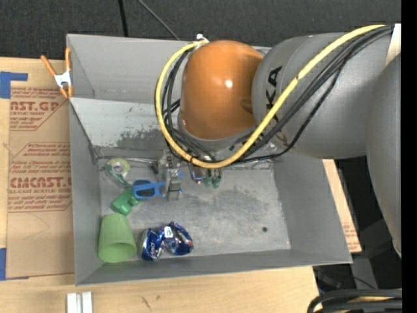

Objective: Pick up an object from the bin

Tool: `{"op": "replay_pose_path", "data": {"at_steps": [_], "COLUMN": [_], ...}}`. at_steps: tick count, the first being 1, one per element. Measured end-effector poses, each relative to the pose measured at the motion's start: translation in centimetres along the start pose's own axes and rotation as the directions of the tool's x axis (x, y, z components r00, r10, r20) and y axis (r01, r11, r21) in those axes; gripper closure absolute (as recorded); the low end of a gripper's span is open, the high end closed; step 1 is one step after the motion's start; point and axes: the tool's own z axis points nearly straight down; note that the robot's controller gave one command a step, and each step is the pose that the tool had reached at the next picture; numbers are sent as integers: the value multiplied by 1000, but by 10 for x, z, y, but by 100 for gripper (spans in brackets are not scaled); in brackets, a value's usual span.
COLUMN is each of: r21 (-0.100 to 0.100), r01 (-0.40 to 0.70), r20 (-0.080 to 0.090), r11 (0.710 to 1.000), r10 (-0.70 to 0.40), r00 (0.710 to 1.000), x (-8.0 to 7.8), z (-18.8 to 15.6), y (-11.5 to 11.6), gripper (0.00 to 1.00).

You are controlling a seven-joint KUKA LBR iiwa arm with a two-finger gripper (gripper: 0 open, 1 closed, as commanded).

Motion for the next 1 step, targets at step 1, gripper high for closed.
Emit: {"op": "replay_pose_path", "data": {"at_steps": [1], "r21": [-1], "r01": [176], "r20": [-7], "r11": [984], "r10": [-176], "r00": [984], "x": [-11], "z": [-14], "y": [35], "gripper": [100]}}
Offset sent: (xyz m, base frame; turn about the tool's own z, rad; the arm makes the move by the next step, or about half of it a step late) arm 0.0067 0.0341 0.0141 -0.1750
